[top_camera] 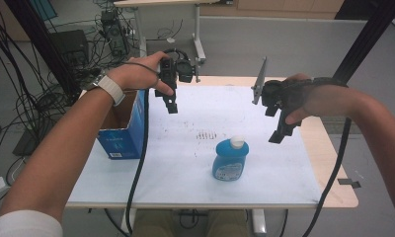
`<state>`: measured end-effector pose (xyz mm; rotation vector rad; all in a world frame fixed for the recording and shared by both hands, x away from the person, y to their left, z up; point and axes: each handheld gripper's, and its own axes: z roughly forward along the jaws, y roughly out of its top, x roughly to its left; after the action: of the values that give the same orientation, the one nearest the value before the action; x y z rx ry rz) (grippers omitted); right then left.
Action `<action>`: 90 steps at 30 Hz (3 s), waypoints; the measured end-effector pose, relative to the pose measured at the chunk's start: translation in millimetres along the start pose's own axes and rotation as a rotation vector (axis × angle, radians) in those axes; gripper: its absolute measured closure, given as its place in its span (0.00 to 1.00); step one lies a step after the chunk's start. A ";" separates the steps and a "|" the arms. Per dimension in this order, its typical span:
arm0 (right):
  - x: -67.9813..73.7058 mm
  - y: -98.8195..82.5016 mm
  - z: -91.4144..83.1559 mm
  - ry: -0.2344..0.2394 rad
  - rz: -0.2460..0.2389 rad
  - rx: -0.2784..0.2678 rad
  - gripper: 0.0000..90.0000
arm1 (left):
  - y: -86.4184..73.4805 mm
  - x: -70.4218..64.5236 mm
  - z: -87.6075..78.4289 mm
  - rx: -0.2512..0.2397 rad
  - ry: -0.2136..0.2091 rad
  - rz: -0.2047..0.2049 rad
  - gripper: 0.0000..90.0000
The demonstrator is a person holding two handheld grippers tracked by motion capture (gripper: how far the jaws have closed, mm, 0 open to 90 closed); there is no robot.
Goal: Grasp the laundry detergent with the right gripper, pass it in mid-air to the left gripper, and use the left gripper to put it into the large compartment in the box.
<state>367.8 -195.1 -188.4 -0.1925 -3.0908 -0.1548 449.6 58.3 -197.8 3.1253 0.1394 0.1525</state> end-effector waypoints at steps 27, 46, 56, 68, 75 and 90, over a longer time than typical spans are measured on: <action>3.8 -0.9 -2.9 -0.015 0.012 -0.019 0.09 | -3.9 -2.4 -2.8 -0.012 0.010 -0.010 0.10; 7.9 -8.7 10.7 -0.003 0.014 -0.071 0.06 | -5.4 -5.9 -0.4 -0.029 0.027 -0.020 0.10; 8.3 -13.9 23.0 -0.012 0.008 -0.124 0.05 | -5.8 -7.1 2.7 -0.028 0.028 -0.018 0.10; 10.1 -13.5 39.6 -0.006 -0.028 -0.182 0.06 | -6.6 -8.3 6.1 -0.033 0.037 -0.019 0.10; 10.6 -13.4 49.5 -0.004 -0.036 -0.200 0.06 | -6.4 -8.4 6.9 -0.039 0.040 -0.018 0.10; 10.9 -19.1 66.7 -0.006 -0.041 -0.266 0.06 | -7.1 -8.7 11.9 -0.040 0.035 -0.019 0.10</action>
<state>352.3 -205.8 -256.1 -0.1369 -3.0699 -0.5687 441.5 64.5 -210.6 3.0816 0.1636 0.2065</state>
